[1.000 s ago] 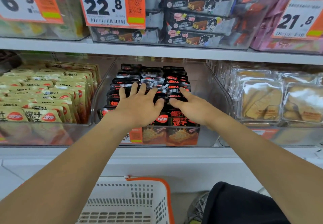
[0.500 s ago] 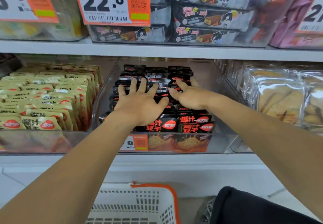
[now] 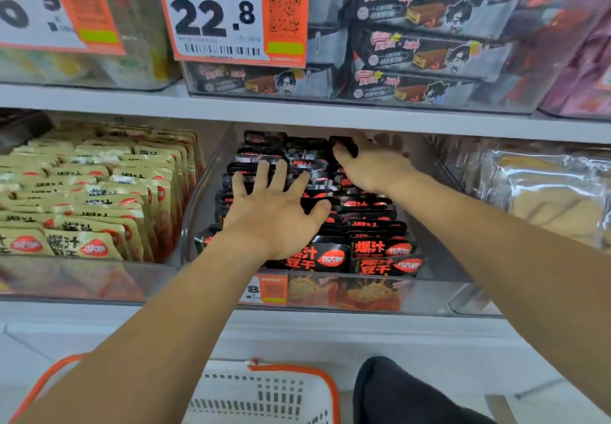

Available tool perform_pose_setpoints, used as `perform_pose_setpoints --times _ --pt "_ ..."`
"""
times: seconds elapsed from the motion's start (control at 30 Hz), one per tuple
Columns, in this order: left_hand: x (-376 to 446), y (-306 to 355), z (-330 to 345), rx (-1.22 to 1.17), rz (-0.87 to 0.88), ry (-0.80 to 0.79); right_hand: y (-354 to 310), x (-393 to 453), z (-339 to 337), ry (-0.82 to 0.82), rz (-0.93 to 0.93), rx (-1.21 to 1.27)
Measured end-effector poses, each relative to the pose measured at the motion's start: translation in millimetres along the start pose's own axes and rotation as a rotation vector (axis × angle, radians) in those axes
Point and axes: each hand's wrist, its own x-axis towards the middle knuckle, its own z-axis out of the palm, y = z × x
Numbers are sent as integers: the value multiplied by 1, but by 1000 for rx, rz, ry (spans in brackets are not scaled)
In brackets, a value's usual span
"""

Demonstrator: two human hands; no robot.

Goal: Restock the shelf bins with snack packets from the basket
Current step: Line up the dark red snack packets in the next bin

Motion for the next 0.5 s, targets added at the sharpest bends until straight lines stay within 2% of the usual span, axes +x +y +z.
perform_pose_setpoints --times 0.1,0.3,0.43,0.5 --pt "0 0 1 -14 6 2 3 1 5 -90 -7 46" --pt "2 -2 1 -9 25 -20 0 -3 2 -168 26 46" --pt "1 -3 0 -33 38 -32 0 -26 -12 -150 1 293" --pt "0 -3 -1 -28 50 -37 9 -48 -17 -163 53 374"
